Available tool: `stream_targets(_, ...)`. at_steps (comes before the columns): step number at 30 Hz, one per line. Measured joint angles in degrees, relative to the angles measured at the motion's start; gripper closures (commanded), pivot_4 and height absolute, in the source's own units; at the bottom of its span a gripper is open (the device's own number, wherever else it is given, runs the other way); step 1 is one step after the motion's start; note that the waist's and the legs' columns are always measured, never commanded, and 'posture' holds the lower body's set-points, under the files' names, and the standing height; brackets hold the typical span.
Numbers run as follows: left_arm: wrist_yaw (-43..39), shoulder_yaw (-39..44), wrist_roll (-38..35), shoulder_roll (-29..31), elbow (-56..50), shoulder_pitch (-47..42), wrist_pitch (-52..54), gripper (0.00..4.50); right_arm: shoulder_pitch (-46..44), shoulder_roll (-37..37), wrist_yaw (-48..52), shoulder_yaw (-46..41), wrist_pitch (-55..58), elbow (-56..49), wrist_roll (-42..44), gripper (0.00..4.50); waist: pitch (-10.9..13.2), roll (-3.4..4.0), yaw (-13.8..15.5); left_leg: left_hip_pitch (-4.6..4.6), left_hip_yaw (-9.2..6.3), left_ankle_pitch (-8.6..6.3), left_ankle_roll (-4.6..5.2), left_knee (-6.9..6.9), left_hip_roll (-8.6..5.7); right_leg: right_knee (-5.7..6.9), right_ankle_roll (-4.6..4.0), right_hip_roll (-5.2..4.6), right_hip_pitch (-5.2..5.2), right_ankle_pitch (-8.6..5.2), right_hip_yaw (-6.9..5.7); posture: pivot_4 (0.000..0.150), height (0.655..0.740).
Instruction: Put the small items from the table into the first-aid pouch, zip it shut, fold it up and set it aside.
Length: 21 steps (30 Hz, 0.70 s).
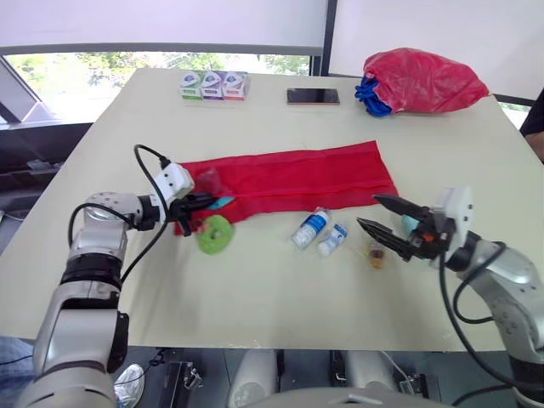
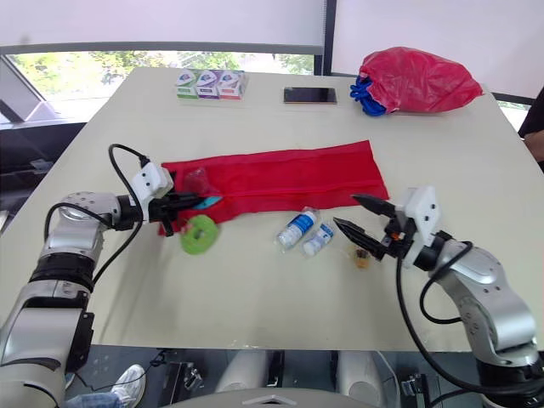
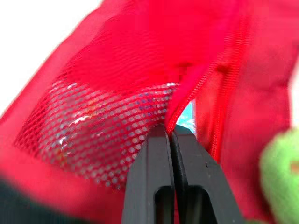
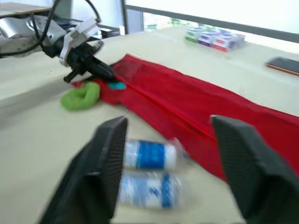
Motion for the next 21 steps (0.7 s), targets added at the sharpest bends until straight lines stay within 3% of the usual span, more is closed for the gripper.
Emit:
stream_targets(6, 1.9, -0.3, 2.8, -1.5, 6.8, -3.0, -3.4, 4.50, 2.5, -1.6, -0.1, -4.6, -0.5, -2.2, 3.7, 0.07, 0.0, -0.02, -0.2, -0.01, 0.05, 0.00, 0.00, 0.01, 0.01, 0.00, 0.01, -0.03, 0.00, 0.00, 0.02, 0.150, 0.7400)
stream_targets(7, 1.4, -0.2, 2.8, -1.8, 7.5, -3.4, -3.4, 3.88, 3.0, -1.9, -0.1, -5.1, -0.6, -2.5, 4.2, 0.00, 0.0, -0.02, -0.2, -0.01, 0.04, 0.00, 0.00, 0.02, 0.01, 0.01, 0.01, -0.03, 0.00, 0.01, 0.02, 0.150, 0.7400)
stream_targets(10, -0.4, -0.2, 2.7, -2.2, 7.8, -4.2, -3.4, 2.80, 3.5, -2.4, -0.2, -5.8, -0.6, -3.3, 5.0, 0.00, 0.0, -0.02, 0.0, -0.01, 0.03, 0.00, 0.00, 0.03, 0.01, 0.03, 0.01, -0.03, 0.00, 0.01, 0.02, 0.150, 0.7400)
stream_targets(16, -7.8, 0.4, 0.8, -2.2, 5.9, -4.6, -6.7, 0.10, 7.5, -4.7, -0.7, -7.7, -0.3, -6.5, 6.8, 0.00, 0.0, -0.04, 0.1, -0.06, 0.03, 0.00, 0.00, 0.05, 0.01, 0.02, 0.00, -0.04, 0.00, 0.01, 0.02, 0.150, 0.7400)
stream_targets(21, -12.3, 0.2, -0.5, -3.2, 1.3, -4.9, -8.0, 0.03, 8.0, -6.3, -0.8, -8.2, -0.1, -7.5, 7.4, 0.00, 0.0, -0.05, 0.3, -0.02, 0.02, 0.00, 0.00, 0.09, 0.01, 0.04, 0.00, -0.03, 0.02, 0.01, 0.03, 0.150, 0.7400)
